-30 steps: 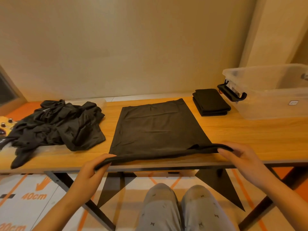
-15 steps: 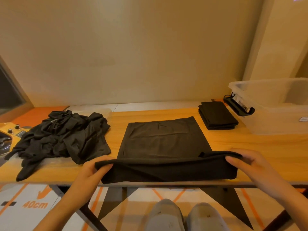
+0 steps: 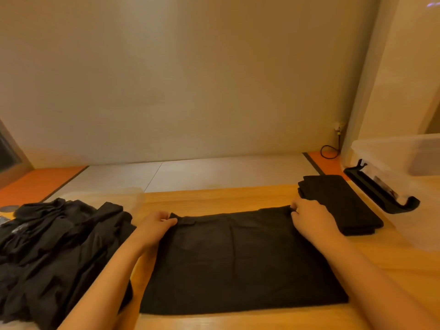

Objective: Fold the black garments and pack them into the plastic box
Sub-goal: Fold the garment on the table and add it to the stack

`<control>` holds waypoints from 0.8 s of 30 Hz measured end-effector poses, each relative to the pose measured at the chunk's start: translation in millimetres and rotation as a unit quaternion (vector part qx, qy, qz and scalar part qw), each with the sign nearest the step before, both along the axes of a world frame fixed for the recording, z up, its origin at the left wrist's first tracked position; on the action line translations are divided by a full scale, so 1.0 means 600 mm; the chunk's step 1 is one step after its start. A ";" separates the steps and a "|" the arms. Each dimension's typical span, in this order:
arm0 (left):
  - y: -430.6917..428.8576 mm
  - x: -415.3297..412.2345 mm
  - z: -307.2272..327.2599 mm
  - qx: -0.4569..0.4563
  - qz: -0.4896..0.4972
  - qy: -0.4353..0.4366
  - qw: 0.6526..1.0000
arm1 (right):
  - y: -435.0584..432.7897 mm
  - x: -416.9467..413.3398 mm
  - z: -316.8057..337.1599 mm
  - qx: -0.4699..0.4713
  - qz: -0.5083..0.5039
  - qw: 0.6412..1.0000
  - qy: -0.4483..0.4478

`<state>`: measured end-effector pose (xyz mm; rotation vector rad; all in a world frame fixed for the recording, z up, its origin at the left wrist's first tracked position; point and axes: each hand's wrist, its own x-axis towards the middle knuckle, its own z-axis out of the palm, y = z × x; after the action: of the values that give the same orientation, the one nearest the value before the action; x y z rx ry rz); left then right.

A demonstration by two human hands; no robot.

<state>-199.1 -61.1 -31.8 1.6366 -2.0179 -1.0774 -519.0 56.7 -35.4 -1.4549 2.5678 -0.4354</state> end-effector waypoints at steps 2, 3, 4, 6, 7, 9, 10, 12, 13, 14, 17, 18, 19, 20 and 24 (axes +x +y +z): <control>-0.003 0.001 -0.010 -0.018 0.009 0.009 1.000 | -0.001 0.004 -0.005 -0.005 0.005 0.999 0.042; -0.004 0.001 -0.014 -0.029 0.012 0.007 0.999 | -0.001 0.003 -0.004 -0.009 0.004 0.999 0.048; -0.007 0.002 -0.019 -0.040 0.017 0.005 0.999 | -0.002 0.003 -0.003 -0.014 0.003 0.999 0.049; -0.012 0.005 -0.028 -0.070 0.030 -0.024 0.997 | -0.001 0.003 -0.001 -0.029 -0.001 0.999 0.040; -0.013 0.007 -0.030 -0.088 0.036 -0.049 0.994 | 0.000 0.003 -0.001 -0.035 -0.004 0.999 0.036; -0.012 0.008 -0.033 -0.124 0.053 -0.109 0.985 | 0.000 0.003 -0.002 -0.036 -0.013 0.999 0.034; -0.009 0.006 -0.032 -0.143 0.060 -0.140 0.978 | 0.000 0.004 -0.004 -0.032 -0.018 0.999 0.033; 0.003 -0.002 -0.033 -0.182 0.072 -0.186 0.963 | 0.001 0.009 -0.005 -0.030 -0.026 0.998 0.043; 0.009 -0.007 -0.034 -0.200 0.079 -0.198 0.956 | 0.001 0.012 -0.007 -0.036 -0.028 0.998 0.052; 0.015 -0.011 -0.036 -0.219 0.086 -0.203 0.950 | 0.002 0.015 -0.009 -0.047 -0.028 0.996 0.065; 0.036 -0.022 -0.025 -0.292 0.118 -0.180 0.932 | 0.005 0.023 -0.008 -0.112 0.004 0.987 0.111; 0.046 -0.025 -0.016 -0.320 0.120 -0.161 0.926 | 0.006 0.026 -0.007 -0.141 0.040 0.982 0.121; 0.056 -0.029 -0.006 -0.343 0.111 -0.147 0.921 | 0.007 0.029 -0.004 -0.159 0.088 0.975 0.125; 0.066 -0.034 0.002 -0.357 0.088 -0.143 0.919 | 0.009 0.033 -0.001 -0.158 0.142 0.970 0.119; 0.112 -0.064 -0.004 -0.278 -0.061 -0.193 0.939 | 0.025 0.066 0.005 -0.043 0.312 0.947 0.057</control>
<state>-237.8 5.8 -34.4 1.5011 -2.3971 -0.1623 -479.2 71.7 -32.7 -2.2525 2.0073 -0.3742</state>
